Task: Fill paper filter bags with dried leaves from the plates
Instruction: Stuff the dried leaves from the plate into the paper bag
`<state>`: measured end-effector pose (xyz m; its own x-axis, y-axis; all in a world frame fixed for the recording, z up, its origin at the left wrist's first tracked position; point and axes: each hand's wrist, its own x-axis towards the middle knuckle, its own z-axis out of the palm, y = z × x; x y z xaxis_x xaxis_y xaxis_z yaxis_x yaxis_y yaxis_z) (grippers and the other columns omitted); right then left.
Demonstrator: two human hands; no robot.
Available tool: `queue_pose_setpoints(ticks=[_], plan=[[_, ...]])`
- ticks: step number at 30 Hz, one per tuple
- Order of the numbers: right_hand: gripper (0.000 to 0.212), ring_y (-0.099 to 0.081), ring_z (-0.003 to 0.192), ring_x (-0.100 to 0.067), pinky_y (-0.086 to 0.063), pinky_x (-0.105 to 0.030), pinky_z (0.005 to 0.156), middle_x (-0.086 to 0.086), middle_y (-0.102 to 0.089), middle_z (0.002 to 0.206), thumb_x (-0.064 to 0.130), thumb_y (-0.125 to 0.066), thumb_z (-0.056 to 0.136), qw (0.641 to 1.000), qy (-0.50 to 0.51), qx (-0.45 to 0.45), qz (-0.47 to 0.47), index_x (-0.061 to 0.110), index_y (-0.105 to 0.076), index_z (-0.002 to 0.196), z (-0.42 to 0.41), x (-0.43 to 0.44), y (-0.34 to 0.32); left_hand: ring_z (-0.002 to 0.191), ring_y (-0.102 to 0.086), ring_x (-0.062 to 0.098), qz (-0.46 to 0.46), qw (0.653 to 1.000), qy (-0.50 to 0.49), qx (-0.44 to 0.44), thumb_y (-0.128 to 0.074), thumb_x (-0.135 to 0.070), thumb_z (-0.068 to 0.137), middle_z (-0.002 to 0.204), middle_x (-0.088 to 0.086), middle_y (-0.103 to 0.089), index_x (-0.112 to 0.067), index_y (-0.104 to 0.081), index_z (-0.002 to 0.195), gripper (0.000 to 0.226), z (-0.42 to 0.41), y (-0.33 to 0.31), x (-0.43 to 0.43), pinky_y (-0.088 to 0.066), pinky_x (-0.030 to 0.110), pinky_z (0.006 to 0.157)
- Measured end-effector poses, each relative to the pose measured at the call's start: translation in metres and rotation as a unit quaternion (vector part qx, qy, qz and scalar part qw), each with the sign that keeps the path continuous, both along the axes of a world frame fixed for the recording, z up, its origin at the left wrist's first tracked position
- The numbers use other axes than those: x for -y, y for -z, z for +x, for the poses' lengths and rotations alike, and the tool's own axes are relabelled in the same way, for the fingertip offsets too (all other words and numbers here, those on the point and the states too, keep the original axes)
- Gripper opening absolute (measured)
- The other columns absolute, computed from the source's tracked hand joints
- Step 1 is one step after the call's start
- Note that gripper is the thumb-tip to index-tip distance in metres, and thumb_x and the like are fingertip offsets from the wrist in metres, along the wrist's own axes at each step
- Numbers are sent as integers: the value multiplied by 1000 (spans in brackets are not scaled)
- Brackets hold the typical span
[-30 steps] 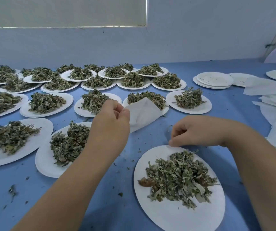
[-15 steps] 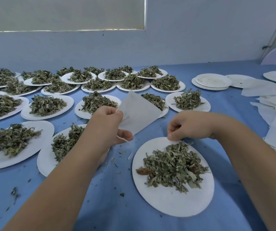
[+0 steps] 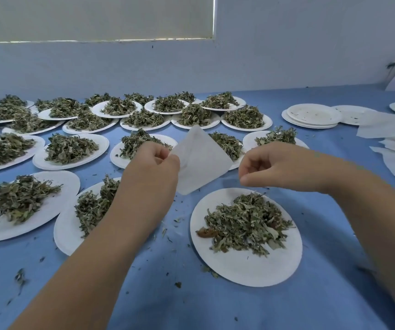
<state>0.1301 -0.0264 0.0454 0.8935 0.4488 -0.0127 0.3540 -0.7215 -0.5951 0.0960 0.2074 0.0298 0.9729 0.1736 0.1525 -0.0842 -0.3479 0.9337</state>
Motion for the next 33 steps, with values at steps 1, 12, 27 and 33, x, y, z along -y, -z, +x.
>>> queue_pose_setpoints(ticks=[1,12,27,33], plan=[[7,-50,58,-2,-41,-19,57,12,-59,66,39,-72,80,1000,-18,-23,-1,33,-68,82,-7,4,-7,38,-37,4,37,998,-13,43,-49,-25,95,60,-7,-41,-24,-51,83,12,-2,1,1,-30,16,34],[62,-58,76,0,-56,-35,72,25,-53,94,82,-68,47,974,12,-86,-209,44,-52,93,-49,-12,-23,64,-41,10,241,945,-22,219,-45,-27,96,66,-7,-41,-23,-43,84,13,-13,8,18,-27,29,49],[51,-38,74,28,-31,-15,56,32,-41,88,44,-75,77,974,-87,-14,-210,55,-52,121,-46,-22,-9,66,-43,1,297,921,-13,251,-55,-21,92,70,-13,-41,-21,-51,85,8,-8,1,14,-31,13,56],[24,-45,74,25,-37,-4,59,53,-40,80,43,-75,77,980,-87,8,-178,48,-65,98,-44,-23,-6,58,-46,4,228,958,43,166,-60,-26,87,61,-4,-49,-27,-51,75,15,-10,5,17,-38,12,54]])
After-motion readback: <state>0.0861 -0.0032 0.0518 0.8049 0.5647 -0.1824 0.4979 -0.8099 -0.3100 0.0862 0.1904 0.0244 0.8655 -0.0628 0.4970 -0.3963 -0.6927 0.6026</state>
